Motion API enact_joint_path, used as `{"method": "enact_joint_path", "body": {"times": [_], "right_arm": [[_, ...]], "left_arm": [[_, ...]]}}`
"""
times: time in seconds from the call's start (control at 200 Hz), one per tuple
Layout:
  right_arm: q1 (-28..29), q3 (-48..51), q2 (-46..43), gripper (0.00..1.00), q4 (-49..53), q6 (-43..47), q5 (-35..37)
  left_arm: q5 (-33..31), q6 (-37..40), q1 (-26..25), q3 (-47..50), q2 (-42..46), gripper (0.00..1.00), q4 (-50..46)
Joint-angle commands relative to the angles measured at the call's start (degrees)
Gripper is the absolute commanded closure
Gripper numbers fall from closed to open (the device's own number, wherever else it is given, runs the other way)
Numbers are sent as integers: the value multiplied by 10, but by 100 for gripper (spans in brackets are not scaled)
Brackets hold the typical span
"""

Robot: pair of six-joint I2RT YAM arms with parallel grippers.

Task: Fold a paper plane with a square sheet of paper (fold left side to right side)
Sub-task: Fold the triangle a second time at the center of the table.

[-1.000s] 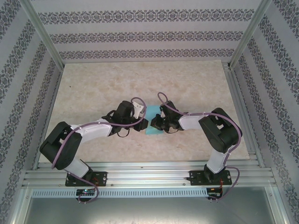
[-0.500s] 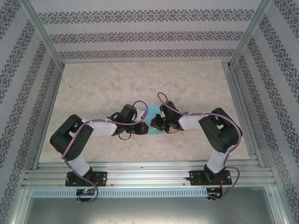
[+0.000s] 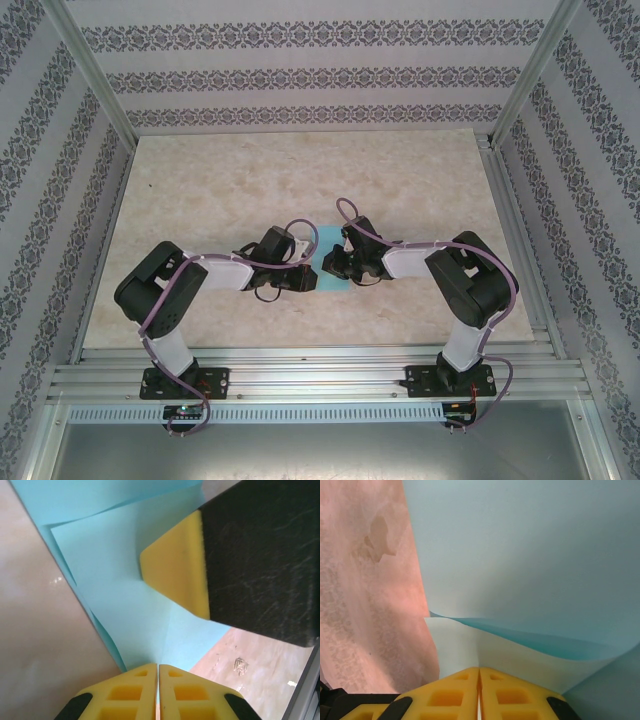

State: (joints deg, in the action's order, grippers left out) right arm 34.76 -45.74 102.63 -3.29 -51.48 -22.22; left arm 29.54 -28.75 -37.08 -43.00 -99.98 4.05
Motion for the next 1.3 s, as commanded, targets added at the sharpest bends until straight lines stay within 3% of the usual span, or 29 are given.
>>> {"method": "enact_joint_path", "body": {"times": [0.0,0.295,0.554,0.699,0.864,1.094,1.294], "right_arm": [[9,20,21,90,63,11,26],[8,12,16,90,59,23,25],[-3,10,1,90,35,34,12],[-19,26,-27,90,-29,18,-13],[-26,25,-76,90,-20,21,-17],[-5,58,-103,92,-22,-4,-11],[11,70,-72,92,-61,-25,-22]], "left_arm": [[-7,17,4,12,-7,89,-9],[-34,32,-8,23,-18,90,-41],[-99,31,-30,11,-34,93,-103],[-130,24,-39,16,-38,94,-122],[-152,18,-54,13,-51,95,-135],[-171,18,-63,3,-50,96,-155],[-176,20,-66,-1,-50,96,-161]]}}
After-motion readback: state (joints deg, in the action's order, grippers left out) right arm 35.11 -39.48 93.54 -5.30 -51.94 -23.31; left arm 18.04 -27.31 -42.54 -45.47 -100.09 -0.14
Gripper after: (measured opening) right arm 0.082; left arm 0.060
